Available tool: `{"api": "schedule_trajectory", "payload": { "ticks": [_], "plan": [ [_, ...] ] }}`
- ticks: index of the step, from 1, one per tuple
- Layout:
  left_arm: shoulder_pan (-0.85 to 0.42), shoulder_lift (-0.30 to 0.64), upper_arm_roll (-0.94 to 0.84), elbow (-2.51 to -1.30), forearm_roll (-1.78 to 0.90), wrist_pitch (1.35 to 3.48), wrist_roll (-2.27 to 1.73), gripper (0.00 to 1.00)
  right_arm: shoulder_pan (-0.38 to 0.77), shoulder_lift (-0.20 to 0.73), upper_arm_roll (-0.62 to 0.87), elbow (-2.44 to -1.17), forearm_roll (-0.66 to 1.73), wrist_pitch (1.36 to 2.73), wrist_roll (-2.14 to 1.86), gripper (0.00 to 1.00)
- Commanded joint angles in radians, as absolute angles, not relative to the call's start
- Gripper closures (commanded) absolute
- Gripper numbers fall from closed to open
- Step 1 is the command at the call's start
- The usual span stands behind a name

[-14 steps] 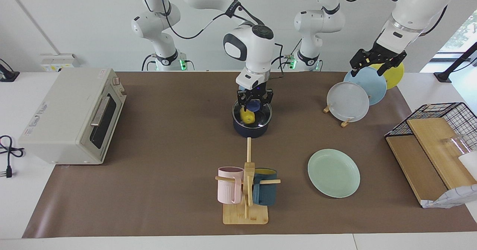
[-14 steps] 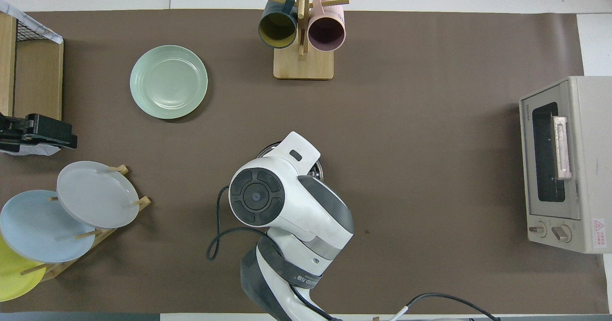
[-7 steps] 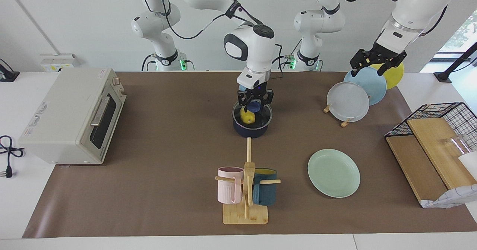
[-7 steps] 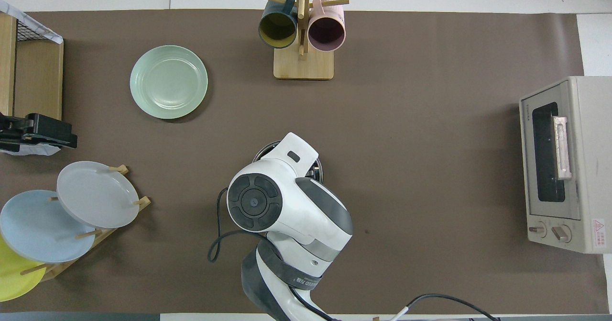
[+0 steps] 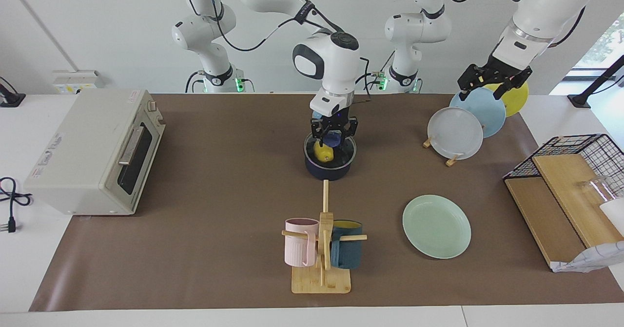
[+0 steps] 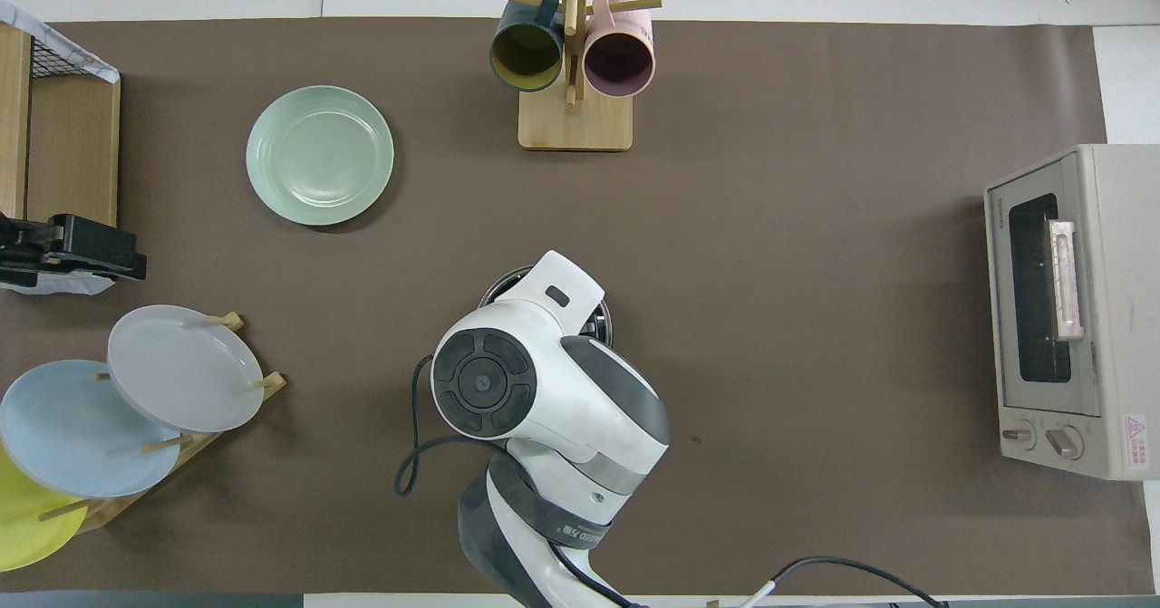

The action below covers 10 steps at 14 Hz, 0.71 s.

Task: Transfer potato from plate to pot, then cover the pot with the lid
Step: 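Lower the glass lid onto the saucepan with the right gripper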

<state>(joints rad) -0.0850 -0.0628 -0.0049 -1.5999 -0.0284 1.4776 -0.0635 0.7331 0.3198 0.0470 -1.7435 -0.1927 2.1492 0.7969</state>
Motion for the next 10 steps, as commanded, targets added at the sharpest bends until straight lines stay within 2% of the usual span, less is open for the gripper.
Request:
{"api": "schedule_trajectory", "payload": {
  "ticks": [1,7,10],
  "plan": [
    [-0.075,-0.075,-0.014,-1.611,-0.012,1.496,-0.055,0.00,0.710,0.321,0.054,-1.779,-0.213,2.201,0.807,0.00],
    [-0.074,-0.075,-0.014,-1.611,-0.014,1.500,-0.051,0.00,0.709,0.319,0.054,-1.758,-0.212,2.184,0.804,0.00],
    [-0.074,-0.075,-0.014,-1.611,-0.012,1.500,-0.051,0.00,0.692,0.316,0.051,-1.676,-0.204,2.110,0.775,0.00]
  ]
}}
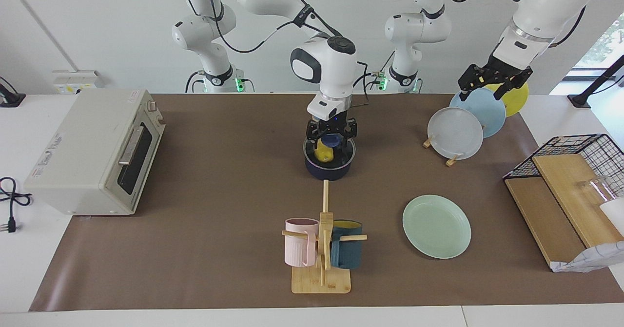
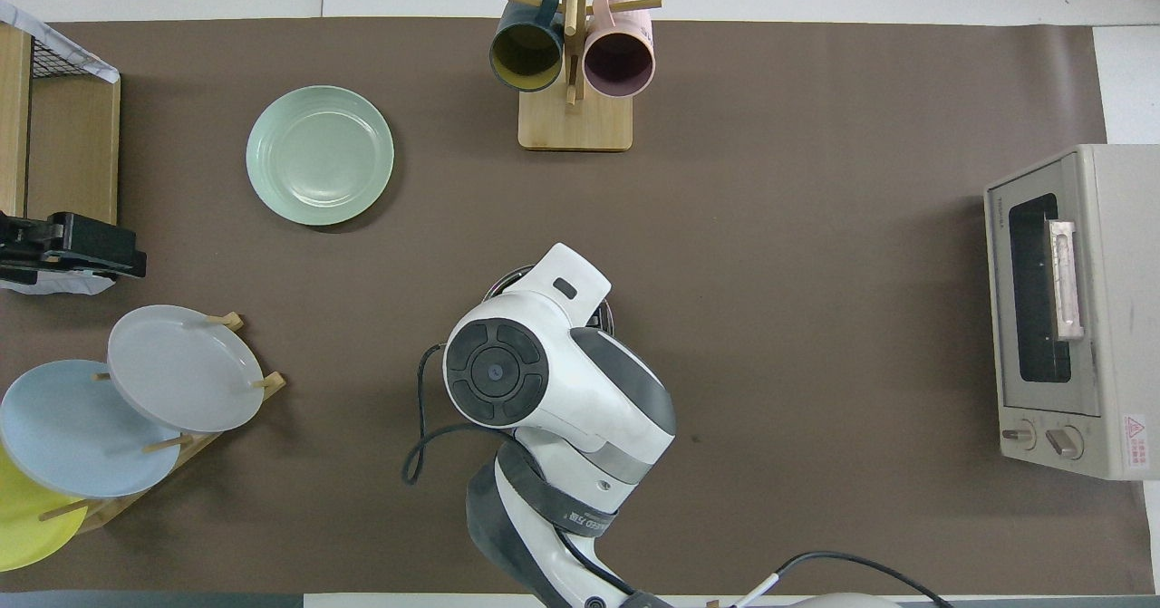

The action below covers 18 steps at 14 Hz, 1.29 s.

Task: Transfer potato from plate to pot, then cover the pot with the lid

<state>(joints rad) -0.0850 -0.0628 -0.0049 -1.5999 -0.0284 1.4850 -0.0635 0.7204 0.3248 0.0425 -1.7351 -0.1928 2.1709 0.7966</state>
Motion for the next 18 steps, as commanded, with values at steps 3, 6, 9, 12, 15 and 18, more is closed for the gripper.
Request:
{"api": "schedule_trajectory", "payload": {
  "ticks": [3,6,9,12,15,18],
  "plan": [
    [-0.078,-0.075,-0.014,-1.611,-0.014,1.499,-0.049,0.00,0.649,0.305,0.052,-1.544,-0.193,1.924,0.682,0.00],
    [-0.080,-0.075,-0.014,-1.611,-0.014,1.500,-0.054,0.00,0.542,0.212,0.048,-1.496,-0.117,1.752,0.485,0.00],
    [-0.084,-0.077,-0.014,-1.611,-0.014,1.499,-0.055,0.00,0.390,0.100,0.048,-1.497,-0.112,1.623,0.251,0.00],
    [-0.083,-0.078,-0.014,-1.611,-0.012,1.499,-0.051,0.00,0.237,0.049,0.045,-1.497,-0.075,1.517,0.062,0.00],
    [-0.084,-0.081,-0.015,-1.611,-0.012,1.487,-0.058,0.00,0.147,-0.023,0.040,-1.552,-0.077,1.465,-0.093,0.00],
    [-0.083,-0.094,-0.015,-1.612,-0.014,1.485,-0.057,0.00,0.117,-0.041,0.012,-1.585,-0.072,1.453,-0.110,0.00]
  ]
}}
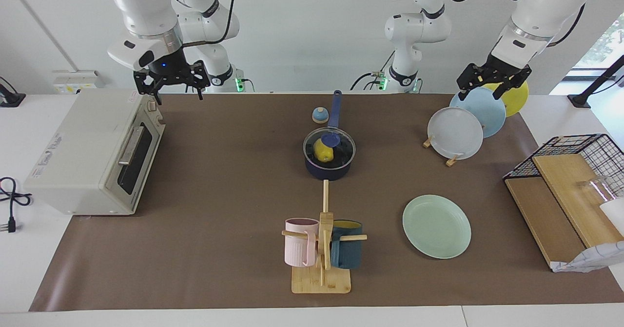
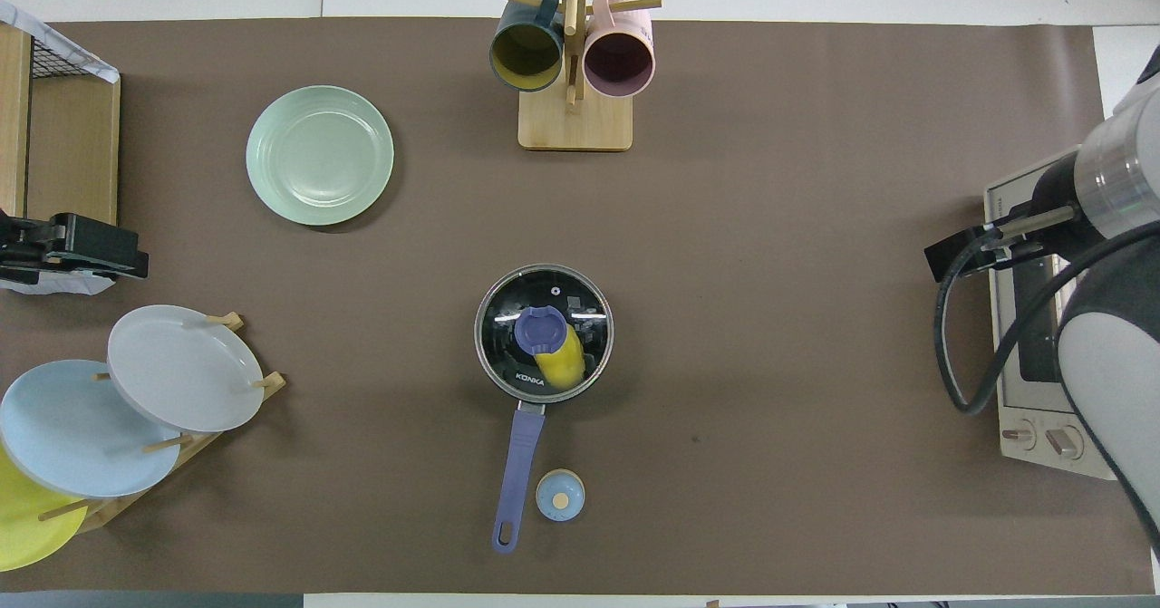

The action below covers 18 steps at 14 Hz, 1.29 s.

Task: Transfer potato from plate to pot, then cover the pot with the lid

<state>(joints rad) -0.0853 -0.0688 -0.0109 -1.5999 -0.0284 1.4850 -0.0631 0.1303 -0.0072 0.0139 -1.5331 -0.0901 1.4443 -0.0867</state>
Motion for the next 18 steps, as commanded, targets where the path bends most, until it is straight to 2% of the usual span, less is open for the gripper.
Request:
{"api": "schedule_trajectory", "payload": {
  "ticks": [1,18],
  "plan": [
    [-0.084,-0.094,-0.015,-1.611,-0.014,1.485,-0.058,0.00,0.112,-0.037,0.014,-1.574,-0.071,1.454,-0.107,0.00],
    [-0.084,-0.106,-0.017,-1.635,-0.014,1.493,-0.051,0.00,-0.001,-0.041,0.012,-1.574,-0.015,1.431,-0.100,0.00]
  ]
}}
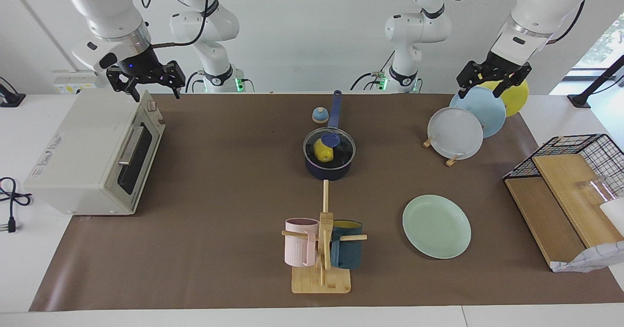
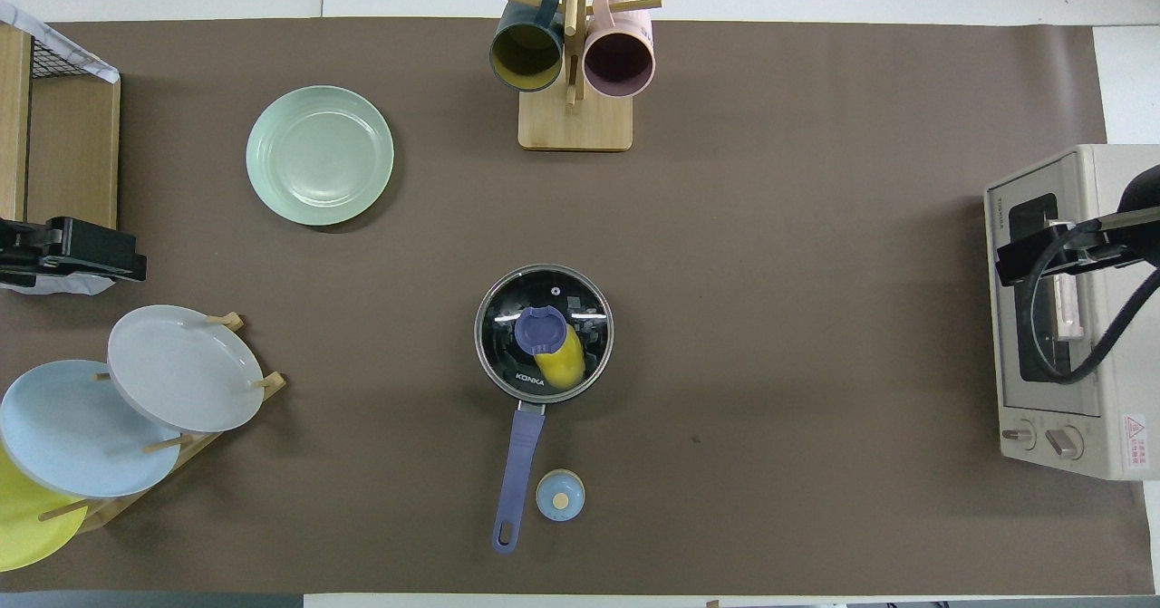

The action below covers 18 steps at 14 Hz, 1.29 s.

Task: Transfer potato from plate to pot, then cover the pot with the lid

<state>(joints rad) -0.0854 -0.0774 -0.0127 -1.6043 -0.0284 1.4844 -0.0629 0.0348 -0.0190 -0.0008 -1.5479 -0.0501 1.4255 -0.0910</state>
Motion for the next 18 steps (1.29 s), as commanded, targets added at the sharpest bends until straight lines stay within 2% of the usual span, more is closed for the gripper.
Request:
{"api": "schedule_trajectory", "payload": {
  "ticks": [1,18],
  "plan": [
    [-0.084,-0.106,-0.017,-1.635,-0.014,1.493,-0.051,0.00,0.000,-0.041,0.012,-1.572,-0.017,1.431,-0.100,0.00],
    [-0.084,-0.106,-0.017,-1.635,-0.014,1.493,-0.049,0.00,-0.011,-0.029,0.040,-1.559,-0.017,1.417,-0.100,0.00]
  ]
}}
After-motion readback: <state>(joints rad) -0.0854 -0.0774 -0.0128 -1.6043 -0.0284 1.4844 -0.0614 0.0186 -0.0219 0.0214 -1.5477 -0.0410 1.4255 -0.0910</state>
